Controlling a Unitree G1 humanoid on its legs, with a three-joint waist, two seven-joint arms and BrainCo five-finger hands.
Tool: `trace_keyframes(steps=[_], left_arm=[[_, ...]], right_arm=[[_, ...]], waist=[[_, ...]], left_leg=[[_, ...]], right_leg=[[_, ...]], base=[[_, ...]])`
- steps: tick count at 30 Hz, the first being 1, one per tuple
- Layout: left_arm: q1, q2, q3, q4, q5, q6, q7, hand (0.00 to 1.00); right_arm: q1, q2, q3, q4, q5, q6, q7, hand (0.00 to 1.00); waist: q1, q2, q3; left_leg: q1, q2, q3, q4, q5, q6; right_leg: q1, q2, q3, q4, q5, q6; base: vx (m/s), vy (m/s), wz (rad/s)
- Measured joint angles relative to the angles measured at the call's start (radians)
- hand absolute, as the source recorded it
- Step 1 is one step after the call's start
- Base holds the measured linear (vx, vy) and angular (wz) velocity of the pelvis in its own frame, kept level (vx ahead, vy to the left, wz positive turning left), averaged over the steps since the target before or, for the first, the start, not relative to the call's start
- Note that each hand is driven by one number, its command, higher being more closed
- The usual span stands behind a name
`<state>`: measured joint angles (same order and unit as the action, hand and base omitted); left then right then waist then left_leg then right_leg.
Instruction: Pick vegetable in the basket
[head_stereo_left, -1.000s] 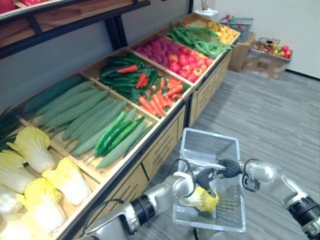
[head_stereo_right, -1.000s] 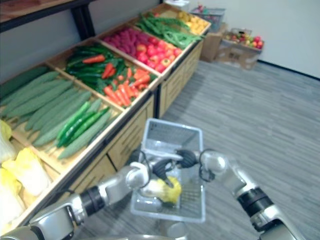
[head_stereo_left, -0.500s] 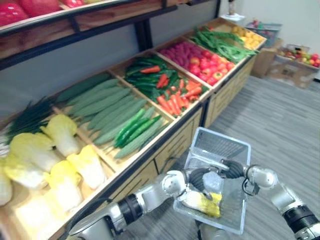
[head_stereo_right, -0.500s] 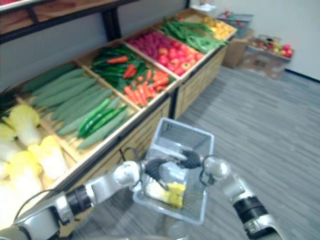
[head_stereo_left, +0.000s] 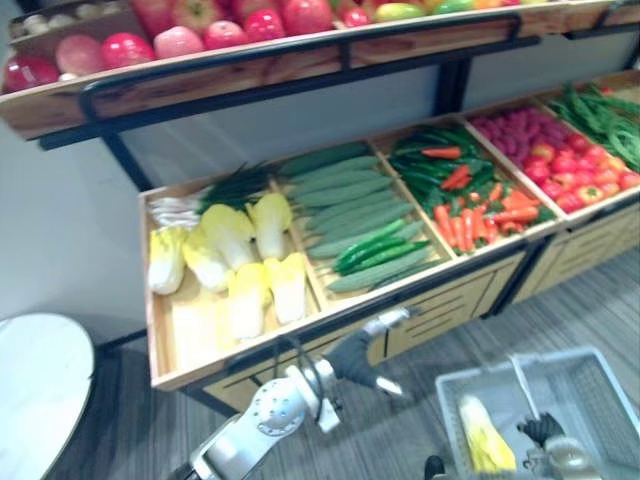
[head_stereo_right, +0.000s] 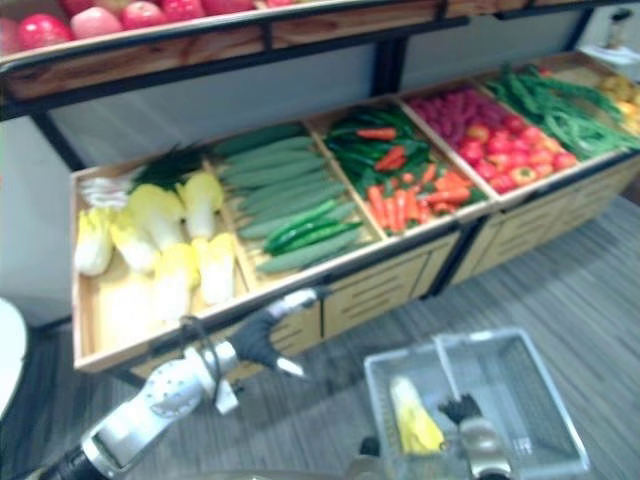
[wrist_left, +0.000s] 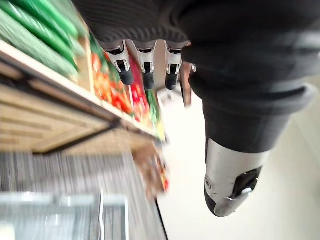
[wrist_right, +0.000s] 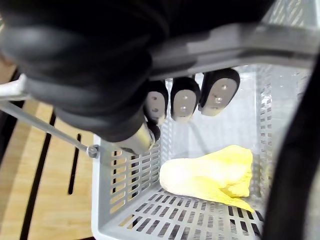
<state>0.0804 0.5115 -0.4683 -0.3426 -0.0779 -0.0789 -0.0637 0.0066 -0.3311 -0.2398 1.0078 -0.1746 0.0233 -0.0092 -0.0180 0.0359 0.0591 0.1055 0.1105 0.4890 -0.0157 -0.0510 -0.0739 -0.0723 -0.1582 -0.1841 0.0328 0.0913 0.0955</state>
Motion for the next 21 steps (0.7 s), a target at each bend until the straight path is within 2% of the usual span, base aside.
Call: trace_keyframes(steps=[1, 2, 3, 4, 6, 9, 10, 12, 14, 16, 17, 18, 21], left_arm=[[0.048, -0.032, 0.093, 0.018, -0.002, -0.005, 0.049, 0.0], [0.062, -0.047, 0.136, 0.036, -0.011, -0.009, 0.072, 0.0], [0.081, -0.079, 0.225, 0.077, -0.027, -0.014, 0.125, 0.0], [0.087, -0.098, 0.268, 0.103, -0.029, -0.022, 0.152, 0.0], [0.109, -0.155, 0.408, 0.21, -0.028, -0.049, 0.279, 0.0], [0.154, -0.195, 0.541, 0.339, -0.034, -0.064, 0.389, 0.0], [0.161, -0.203, 0.563, 0.361, -0.035, -0.064, 0.411, 0.0], [0.169, -0.234, 0.648, 0.46, -0.035, -0.066, 0.507, 0.0], [0.175, -0.249, 0.696, 0.532, -0.036, -0.072, 0.56, 0.0], [0.184, -0.278, 0.762, 0.624, -0.025, -0.086, 0.672, 0.0], [0.184, -0.284, 0.776, 0.64, -0.02, -0.093, 0.707, 0.0], [0.191, -0.299, 0.807, 0.68, 0.026, -0.115, 0.797, 0.0], [0.196, -0.323, 0.843, 0.783, 0.097, -0.134, 0.923, 0.0]], right_arm=[[0.004, 0.002, -0.026, 0.036, 0.027, 0.003, -0.012, 1.0], [0.01, 0.005, -0.039, 0.046, 0.037, 0.007, -0.019, 1.0], [0.02, 0.013, -0.072, 0.067, 0.058, 0.01, -0.034, 1.0], [0.024, 0.016, -0.085, 0.074, 0.065, 0.014, -0.039, 1.0], [0.035, 0.026, -0.109, 0.104, 0.098, 0.021, -0.046, 1.0], [0.038, 0.046, -0.108, 0.111, 0.098, 0.029, -0.047, 1.0], [0.038, 0.049, -0.107, 0.111, 0.098, 0.029, -0.048, 1.0], [0.037, 0.063, -0.104, 0.111, 0.097, 0.029, -0.047, 1.0], [0.039, 0.069, -0.103, 0.118, 0.095, 0.029, -0.047, 1.0], [0.043, 0.08, -0.095, 0.128, 0.093, 0.029, -0.048, 1.0], [0.044, 0.082, -0.094, 0.129, 0.093, 0.029, -0.048, 1.0], [0.045, 0.089, -0.092, 0.128, 0.092, 0.028, -0.048, 1.0], [0.06, 0.1, -0.072, 0.127, 0.089, 0.024, -0.05, 1.0]], waist=[[0.003, 0.001, -0.001], [0.006, 0.002, -0.001], [0.02, 0.001, -0.001], [0.028, 0.001, -0.001], [0.05, 0.0, -0.007], [0.051, -0.01, -0.013], [0.052, -0.013, -0.014], [0.072, -0.023, -0.013], [0.077, -0.027, -0.015], [0.077, -0.032, -0.019], [0.077, -0.034, -0.018], [0.077, -0.037, -0.021], [0.077, -0.036, -0.025]], left_leg=[[-0.006, 0.001, -0.029, 0.0, 0.006, 0.001], [-0.011, 0.002, -0.044, 0.0, 0.01, 0.002], [-0.018, 0.002, -0.069, -0.001, 0.014, -0.002], [-0.02, 0.002, -0.075, -0.003, 0.016, -0.004], [-0.033, -0.003, -0.122, -0.003, 0.03, -0.001], [-0.03, -0.006, -0.168, -0.019, 0.047, 0.001], [-0.03, -0.007, -0.174, -0.019, 0.049, 0.001], [-0.024, -0.007, -0.181, -0.021, 0.052, 0.003], [-0.007, -0.009, -0.185, -0.028, 0.053, 0.002], [0.009, -0.012, -0.198, -0.037, 0.05, -0.004], [0.01, -0.012, -0.2, -0.037, 0.05, -0.004], [0.013, -0.012, -0.201, -0.04, 0.05, -0.004], [0.025, -0.011, -0.201, -0.051, 0.049, -0.005]], right_leg=[[0.014, 0.004, -0.029, -0.006, -0.002, -0.003], [0.019, 0.003, -0.042, -0.009, -0.004, -0.005], [0.028, 0.004, -0.062, -0.017, -0.004, -0.006], [0.028, 0.004, -0.068, -0.018, -0.005, -0.008], [0.038, 0.004, -0.102, -0.025, -0.01, -0.014], [0.062, 0.006, -0.141, -0.04, -0.011, -0.016], [0.063, 0.006, -0.145, -0.042, -0.01, -0.016], [0.078, 0.008, -0.15, -0.054, -0.01, -0.016], [0.098, 0.008, -0.156, -0.065, -0.01, -0.016], [0.123, 0.008, -0.169, -0.084, -0.01, -0.015], [0.129, 0.008, -0.173, -0.089, -0.009, -0.014], [0.135, 0.009, -0.175, -0.1, -0.007, -0.011], [0.156, 0.011, -0.181, -0.119, -0.004, -0.005]], base=[[0.02, -0.063, 0.61], [0.01, -0.056, 0.62], [0.0, -0.038, 0.41], [-0.01, -0.035, 0.43], [0.0, -0.028, 0.4], [0.02, -0.032, 0.38], [0.02, -0.015, 0.25], [0.0, -0.011, 0.12], [0.0, -0.002, 0.1], [0.0, 0.003, 0.18], [0.0, 0.003, 0.1], [0.0, 0.001, 0.04], [0.01, -0.001, 0.01]])
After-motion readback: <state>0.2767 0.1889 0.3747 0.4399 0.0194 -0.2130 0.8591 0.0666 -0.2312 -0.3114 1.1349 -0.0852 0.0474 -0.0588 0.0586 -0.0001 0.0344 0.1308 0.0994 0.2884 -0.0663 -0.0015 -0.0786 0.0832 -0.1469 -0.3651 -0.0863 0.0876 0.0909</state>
